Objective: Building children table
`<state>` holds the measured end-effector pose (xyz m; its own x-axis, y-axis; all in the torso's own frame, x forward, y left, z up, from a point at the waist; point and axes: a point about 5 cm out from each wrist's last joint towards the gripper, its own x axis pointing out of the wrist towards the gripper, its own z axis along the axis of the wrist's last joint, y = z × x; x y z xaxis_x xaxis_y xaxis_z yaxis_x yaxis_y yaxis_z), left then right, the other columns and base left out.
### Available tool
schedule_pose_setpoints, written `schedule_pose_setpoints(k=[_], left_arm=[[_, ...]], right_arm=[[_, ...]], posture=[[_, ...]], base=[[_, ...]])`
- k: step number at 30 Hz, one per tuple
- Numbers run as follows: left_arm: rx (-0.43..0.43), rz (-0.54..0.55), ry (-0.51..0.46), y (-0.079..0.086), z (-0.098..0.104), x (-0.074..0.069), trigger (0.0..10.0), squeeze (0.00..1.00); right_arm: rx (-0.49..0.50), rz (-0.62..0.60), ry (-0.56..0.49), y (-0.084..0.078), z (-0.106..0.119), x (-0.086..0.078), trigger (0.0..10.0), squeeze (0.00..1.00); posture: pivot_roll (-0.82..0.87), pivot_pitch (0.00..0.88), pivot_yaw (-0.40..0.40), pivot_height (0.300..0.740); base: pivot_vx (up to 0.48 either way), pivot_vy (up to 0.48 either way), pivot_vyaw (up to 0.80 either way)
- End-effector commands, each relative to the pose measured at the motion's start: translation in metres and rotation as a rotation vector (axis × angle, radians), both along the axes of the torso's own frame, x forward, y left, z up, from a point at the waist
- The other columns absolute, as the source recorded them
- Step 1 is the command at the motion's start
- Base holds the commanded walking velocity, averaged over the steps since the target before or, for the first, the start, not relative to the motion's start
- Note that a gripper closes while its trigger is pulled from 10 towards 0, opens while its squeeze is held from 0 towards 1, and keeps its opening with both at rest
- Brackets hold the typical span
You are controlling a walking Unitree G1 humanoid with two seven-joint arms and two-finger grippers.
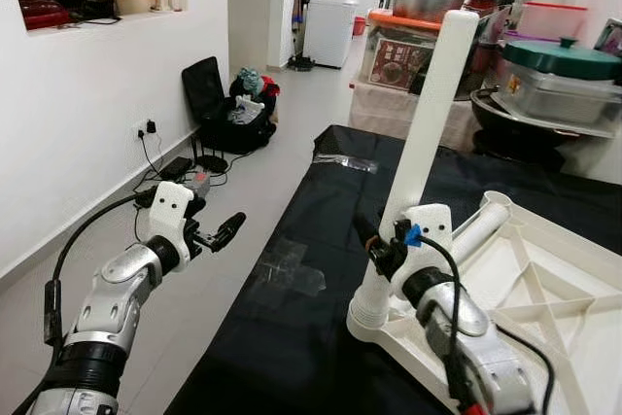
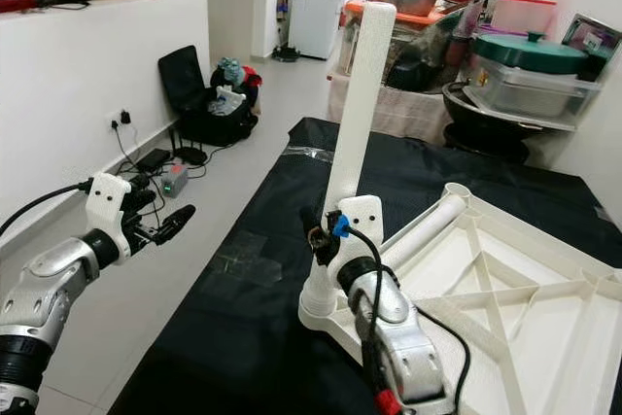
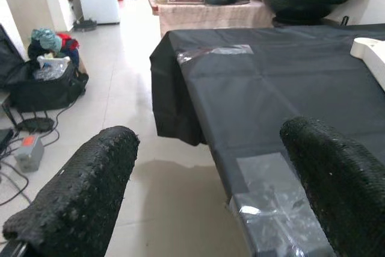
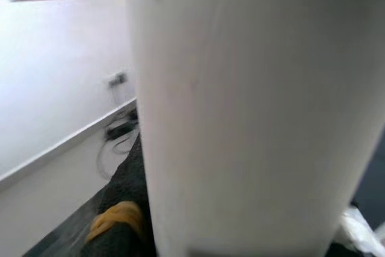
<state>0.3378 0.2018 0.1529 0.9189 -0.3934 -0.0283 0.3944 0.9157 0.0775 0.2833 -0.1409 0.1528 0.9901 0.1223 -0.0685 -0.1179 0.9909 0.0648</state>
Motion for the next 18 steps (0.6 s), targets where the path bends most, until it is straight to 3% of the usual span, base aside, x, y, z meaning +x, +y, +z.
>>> schedule_pose_setpoints(k=[1, 7, 18], left_arm=[[0.018, 0.005, 0.016, 0.0, -0.002, -0.001, 10.0, 0.0], [0.02, 0.02, 0.021, 0.0, -0.003, -0.001, 10.0, 0.0], [0.022, 0.041, 0.028, 0.0, -0.004, 0.002, 10.0, 0.0]], right_arm=[[-0.139, -0.233, 0.49, -0.039, -0.09, -0.029, 10.0, 0.0], [-0.151, -0.487, 0.409, -0.054, -0.074, -0.033, 10.0, 0.0], [-0.129, -0.667, 0.381, -0.065, -0.066, -0.036, 10.0, 0.0]], posture=[[0.05, 0.0, -0.082, 0.74], [0.05, 0.0, -0.081, 0.74], [0.04, 0.0, -0.079, 0.74]], base=[[0.0, 0.0, 0.0], [0.0, 0.0, 0.0], [0.0, 0.0, 0.0]])
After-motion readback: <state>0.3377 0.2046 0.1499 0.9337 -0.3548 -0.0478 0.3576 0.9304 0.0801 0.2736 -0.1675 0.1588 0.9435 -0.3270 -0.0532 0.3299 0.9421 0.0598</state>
